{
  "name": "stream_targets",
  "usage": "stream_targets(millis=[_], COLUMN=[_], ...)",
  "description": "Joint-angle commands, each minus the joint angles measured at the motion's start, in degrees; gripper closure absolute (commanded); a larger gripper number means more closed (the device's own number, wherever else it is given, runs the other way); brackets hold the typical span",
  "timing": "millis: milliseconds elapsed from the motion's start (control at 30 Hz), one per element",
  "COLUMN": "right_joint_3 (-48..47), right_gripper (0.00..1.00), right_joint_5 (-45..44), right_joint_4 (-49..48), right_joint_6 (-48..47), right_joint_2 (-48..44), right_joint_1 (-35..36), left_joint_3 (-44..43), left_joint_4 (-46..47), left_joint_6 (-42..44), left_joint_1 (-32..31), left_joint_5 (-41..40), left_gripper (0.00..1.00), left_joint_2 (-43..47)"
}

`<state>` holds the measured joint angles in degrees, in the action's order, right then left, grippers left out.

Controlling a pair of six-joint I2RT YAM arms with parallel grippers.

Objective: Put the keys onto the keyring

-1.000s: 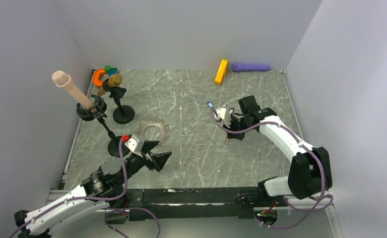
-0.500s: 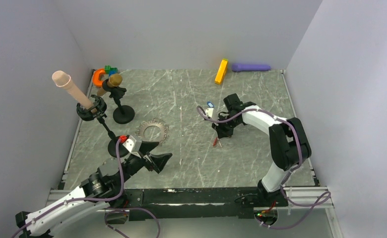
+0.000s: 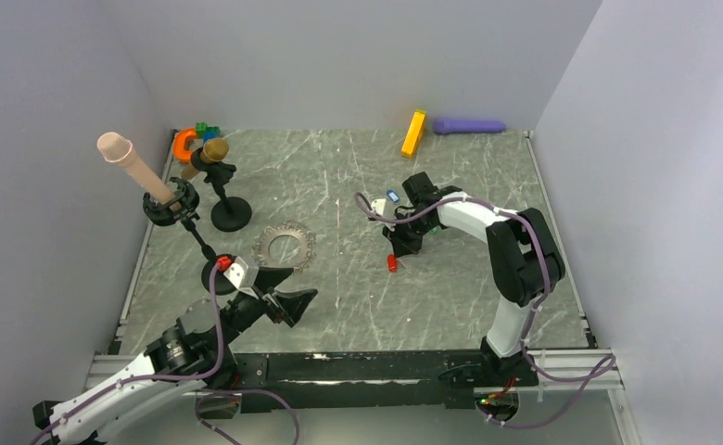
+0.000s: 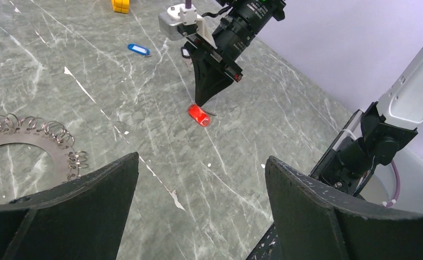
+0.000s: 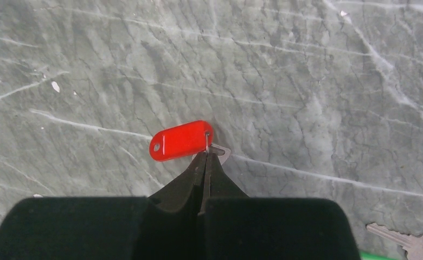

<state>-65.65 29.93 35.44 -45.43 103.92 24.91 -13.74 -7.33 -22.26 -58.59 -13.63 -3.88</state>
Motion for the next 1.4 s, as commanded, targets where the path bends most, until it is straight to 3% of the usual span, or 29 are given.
stream_targets(millis=[0,333,733,1033,1367], right_joint_3=[-2.7,1.4,4.7,8.6,4.6], right_gripper=[1.0,1.0,1.0,1.0,1.0], right_joint_5=[4.6,6.9,2.3,-2.3,-2.3], right_joint_4=[1.1,6.5,13.5,10.8,9.8], right_joint_6=[0.4,-2.5,-8.9,-10.1,-8.6], right_joint_2=[-1.7,-13.4,-22.7,-20.0,-12.8], right_joint_1=[0.2,-3.7,-11.1,-12.6,-12.9], left_joint_3=[0.2,-1.1,-2.1,-1.6,-2.0], left_joint_4=[-0.2,0.0,-1.6,-3.3,-5.8], left_joint_6=[-1.0,0.4,1.3,0.6,0.2], left_joint_1=[-0.2,-0.2,-0.3,-0.2,-0.2], left_joint_5=[-0.7,-0.8,-1.2,-2.0,-4.2], left_gripper=[0.09,0.08,0.07,0.03,0.02], left_joint_2=[0.9,-0.9,0.2,1.9,2.5])
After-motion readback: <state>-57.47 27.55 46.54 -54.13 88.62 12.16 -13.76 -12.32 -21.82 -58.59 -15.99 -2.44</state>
